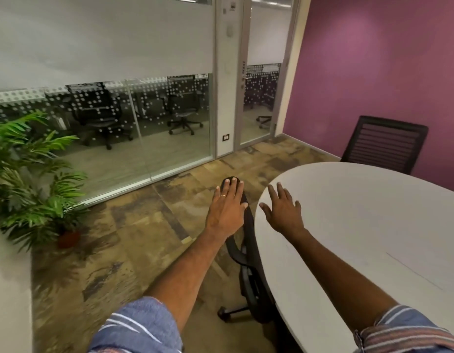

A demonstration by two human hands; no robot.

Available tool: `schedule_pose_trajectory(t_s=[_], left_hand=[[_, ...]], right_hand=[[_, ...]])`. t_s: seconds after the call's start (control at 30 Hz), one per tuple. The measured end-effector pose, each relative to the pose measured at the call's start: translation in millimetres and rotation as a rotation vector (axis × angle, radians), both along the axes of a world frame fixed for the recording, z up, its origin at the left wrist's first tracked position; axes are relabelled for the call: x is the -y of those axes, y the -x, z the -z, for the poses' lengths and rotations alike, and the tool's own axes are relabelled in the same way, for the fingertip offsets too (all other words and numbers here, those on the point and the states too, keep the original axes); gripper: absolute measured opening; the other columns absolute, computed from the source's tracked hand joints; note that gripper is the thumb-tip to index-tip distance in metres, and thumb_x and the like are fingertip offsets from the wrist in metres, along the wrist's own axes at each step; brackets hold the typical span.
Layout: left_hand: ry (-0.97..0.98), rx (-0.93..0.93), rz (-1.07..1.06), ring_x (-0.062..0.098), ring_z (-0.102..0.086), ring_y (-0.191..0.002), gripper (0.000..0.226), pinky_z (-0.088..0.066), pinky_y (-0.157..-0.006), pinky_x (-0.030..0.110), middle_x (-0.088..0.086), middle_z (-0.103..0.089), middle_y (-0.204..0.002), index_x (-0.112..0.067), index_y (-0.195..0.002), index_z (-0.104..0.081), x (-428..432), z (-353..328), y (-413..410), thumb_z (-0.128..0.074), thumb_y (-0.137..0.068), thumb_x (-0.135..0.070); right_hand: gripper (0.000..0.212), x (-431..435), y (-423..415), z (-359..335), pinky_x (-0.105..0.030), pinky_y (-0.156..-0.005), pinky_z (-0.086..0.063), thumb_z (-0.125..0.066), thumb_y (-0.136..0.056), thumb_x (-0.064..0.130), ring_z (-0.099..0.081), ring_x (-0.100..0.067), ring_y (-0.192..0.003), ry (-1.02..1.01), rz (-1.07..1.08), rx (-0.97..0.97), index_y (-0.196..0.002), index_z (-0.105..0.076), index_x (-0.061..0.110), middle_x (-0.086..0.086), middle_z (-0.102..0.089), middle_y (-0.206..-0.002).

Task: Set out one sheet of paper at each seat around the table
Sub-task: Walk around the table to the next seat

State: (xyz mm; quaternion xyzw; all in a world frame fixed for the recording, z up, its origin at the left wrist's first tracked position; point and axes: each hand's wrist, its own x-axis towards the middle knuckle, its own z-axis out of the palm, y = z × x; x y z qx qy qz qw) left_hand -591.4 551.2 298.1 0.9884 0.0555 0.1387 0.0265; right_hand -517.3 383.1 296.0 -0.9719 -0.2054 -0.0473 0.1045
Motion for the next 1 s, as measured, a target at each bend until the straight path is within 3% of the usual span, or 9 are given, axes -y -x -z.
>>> schedule_pose_trajectory(t_s=[0.3, 0.67, 1.0], left_hand=[[0.099, 0.027, 0.000, 0.024, -0.001, -0.156, 0.066, -0.010, -0.126, 0.048, 0.006, -0.005, -0.169, -0.014, -0.161, -0.006, -71, -3, -48, -0.031, -0.106, -0.040], [0.052, -0.001, 0.022, 0.026, -0.002, -0.156, 0.063, -0.009, -0.126, 0.048, 0.009, -0.005, -0.168, -0.014, -0.161, -0.005, -146, -2, -147, -0.025, -0.107, -0.040], [0.111, -0.010, 0.093, 0.024, -0.004, -0.156, 0.063, -0.007, -0.125, 0.045, 0.009, -0.007, -0.168, -0.015, -0.161, -0.005, -224, 22, -241, -0.026, -0.107, -0.041]], right_hand=[[0.067, -78, -55, 4, -0.063, -0.115, -0.025, -0.036, -0.101, 0.055, -0.015, -0.030, -0.153, -0.043, -0.023, -0.026, -0.157, -0.017, 0.025, -0.006, -0.011, -0.167], [0.067, -155, -163, 16, -0.065, -0.117, -0.022, -0.036, -0.102, 0.053, -0.011, -0.030, -0.154, -0.083, 0.017, -0.062, -0.158, -0.012, 0.025, -0.006, -0.007, -0.168], [0.067, -221, -236, 29, -0.056, -0.119, -0.026, -0.038, -0.102, 0.053, -0.014, -0.031, -0.154, -0.070, 0.096, -0.068, -0.158, -0.017, 0.023, -0.009, -0.010, -0.167]])
